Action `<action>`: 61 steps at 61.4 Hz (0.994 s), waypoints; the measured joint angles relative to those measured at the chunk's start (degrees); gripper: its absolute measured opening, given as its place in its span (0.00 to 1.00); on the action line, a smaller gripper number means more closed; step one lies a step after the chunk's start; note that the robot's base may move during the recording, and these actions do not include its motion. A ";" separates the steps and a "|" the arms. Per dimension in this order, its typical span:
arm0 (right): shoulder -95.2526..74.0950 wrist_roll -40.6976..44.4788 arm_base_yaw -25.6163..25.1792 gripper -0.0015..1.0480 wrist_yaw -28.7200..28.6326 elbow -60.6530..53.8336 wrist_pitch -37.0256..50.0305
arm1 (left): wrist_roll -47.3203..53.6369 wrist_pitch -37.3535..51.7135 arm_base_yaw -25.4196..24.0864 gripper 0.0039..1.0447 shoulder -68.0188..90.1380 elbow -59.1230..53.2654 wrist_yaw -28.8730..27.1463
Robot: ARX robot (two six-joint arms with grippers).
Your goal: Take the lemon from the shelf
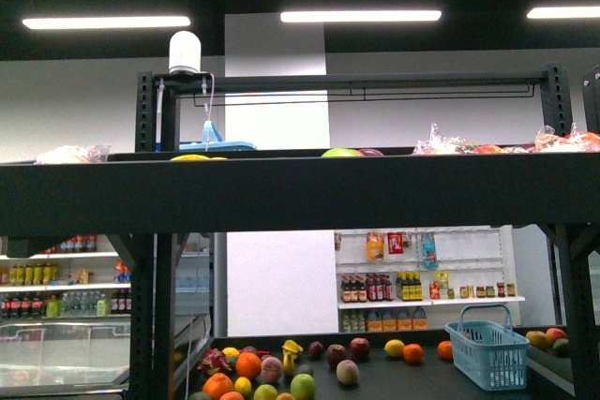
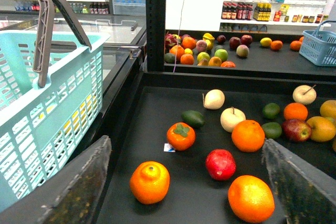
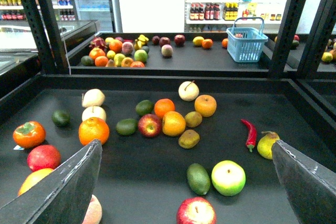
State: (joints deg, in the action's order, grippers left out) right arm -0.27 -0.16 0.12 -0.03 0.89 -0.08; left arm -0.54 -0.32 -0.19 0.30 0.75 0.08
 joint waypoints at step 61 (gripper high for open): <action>0.00 0.00 0.00 0.93 0.00 0.00 0.00 | 0.00 0.00 0.00 0.93 0.00 0.00 0.00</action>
State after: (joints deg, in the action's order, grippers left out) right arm -0.27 -0.16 0.12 -0.03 0.89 -0.08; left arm -0.54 -0.32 -0.19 0.30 0.75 0.08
